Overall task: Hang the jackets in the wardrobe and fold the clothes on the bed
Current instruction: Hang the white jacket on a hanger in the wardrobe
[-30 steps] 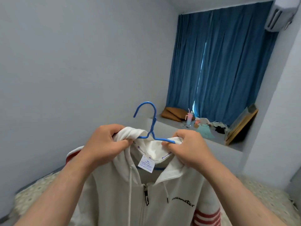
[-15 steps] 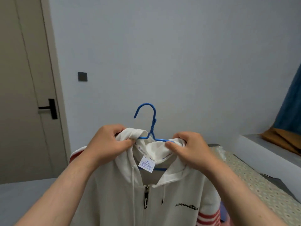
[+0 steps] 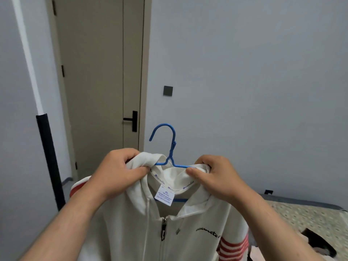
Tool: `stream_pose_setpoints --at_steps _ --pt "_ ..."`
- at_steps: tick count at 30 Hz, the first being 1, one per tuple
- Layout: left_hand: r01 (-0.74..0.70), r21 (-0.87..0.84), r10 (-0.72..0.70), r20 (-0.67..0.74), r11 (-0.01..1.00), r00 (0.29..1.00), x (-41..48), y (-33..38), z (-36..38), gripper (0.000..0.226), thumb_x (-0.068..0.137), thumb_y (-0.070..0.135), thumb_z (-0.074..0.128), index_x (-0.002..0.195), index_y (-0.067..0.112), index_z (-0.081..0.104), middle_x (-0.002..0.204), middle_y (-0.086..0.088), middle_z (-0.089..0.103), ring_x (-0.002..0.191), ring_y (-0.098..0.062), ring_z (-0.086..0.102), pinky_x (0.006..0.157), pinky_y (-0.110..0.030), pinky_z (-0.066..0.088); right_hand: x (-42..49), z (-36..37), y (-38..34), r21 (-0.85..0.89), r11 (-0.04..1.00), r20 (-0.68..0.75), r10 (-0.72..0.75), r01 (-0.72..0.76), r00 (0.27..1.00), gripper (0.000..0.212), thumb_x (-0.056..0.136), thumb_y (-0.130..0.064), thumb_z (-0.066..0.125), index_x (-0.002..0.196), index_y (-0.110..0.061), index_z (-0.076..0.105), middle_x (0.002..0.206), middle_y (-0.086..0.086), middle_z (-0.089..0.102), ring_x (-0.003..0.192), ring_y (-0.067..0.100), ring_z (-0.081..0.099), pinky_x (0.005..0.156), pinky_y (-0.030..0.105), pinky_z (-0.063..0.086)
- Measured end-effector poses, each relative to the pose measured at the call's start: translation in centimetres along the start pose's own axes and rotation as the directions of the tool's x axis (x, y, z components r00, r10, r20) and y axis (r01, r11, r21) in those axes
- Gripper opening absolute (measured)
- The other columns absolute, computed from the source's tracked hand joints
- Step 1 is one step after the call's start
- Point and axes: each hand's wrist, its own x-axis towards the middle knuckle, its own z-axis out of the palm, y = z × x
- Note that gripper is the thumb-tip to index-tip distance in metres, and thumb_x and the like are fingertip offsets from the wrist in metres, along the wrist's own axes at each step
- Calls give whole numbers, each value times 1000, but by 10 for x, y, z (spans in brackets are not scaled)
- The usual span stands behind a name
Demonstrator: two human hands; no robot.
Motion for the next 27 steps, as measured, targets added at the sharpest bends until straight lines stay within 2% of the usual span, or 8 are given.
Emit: stream_pose_setpoints --at_steps 5,8,10,14,18,21,23,27 --pt "82 38 -78 -96 996 992 -1 -50 -45 16 73 18 84 73 29 72 73 14 70 69 -3 63 54 -12 44 42 63 -25 46 997 89 -61 57 994 45 61 -68 57 69 -24 66 69 -9 65 63 10 60 52 26 46" --pt "151 66 -142 -125 986 982 -3 -78 -67 17 75 20 84 74 32 71 73 14 70 68 -4 63 58 -24 46 64 98 -34 71 993 145 -100 90 984 50 60 -70 56 70 -21 65 69 -3 65 59 10 57 53 31 47" --pt "183 97 -167 -151 978 974 -3 -93 -78 21 75 20 84 76 36 70 73 13 69 67 -4 61 58 -22 45 79 119 -38 81 991 189 -124 110 974 56 59 -71 54 71 -18 65 69 2 64 60 14 58 55 35 48" --pt "282 132 -247 -232 950 941 -5 -122 -94 23 74 19 85 76 35 69 72 14 68 66 -3 61 57 -23 44 113 164 -38 164 977 276 -176 134 945 47 61 -70 58 67 -23 63 69 -8 65 58 7 58 51 24 45" --pt "398 186 -314 -363 898 877 -3 -145 -106 19 72 21 85 69 30 69 69 17 68 64 0 60 54 -12 41 153 208 -41 240 947 367 -292 213 883 36 72 -59 69 62 -25 58 64 -15 61 57 2 53 50 18 40" --pt "464 227 -341 -427 856 837 0 -153 -116 20 72 24 85 67 32 67 67 20 66 64 3 59 54 -9 40 184 236 -47 316 921 418 -350 227 838 42 68 -63 66 64 -22 60 65 -10 62 56 3 52 51 21 40" --pt "517 242 -357 -488 821 796 -2 -158 -124 18 71 27 85 69 32 68 70 21 67 68 1 60 54 -10 40 203 254 -55 363 897 453 -406 252 794 43 67 -64 66 65 -21 61 65 -8 62 56 2 52 52 22 41" --pt "616 240 -377 -609 750 698 -21 -162 -141 15 72 30 84 73 29 70 74 16 68 72 -4 62 57 -16 44 224 291 -83 456 844 518 -509 282 687 33 76 -48 76 61 -24 61 61 -10 61 53 1 52 48 16 38"
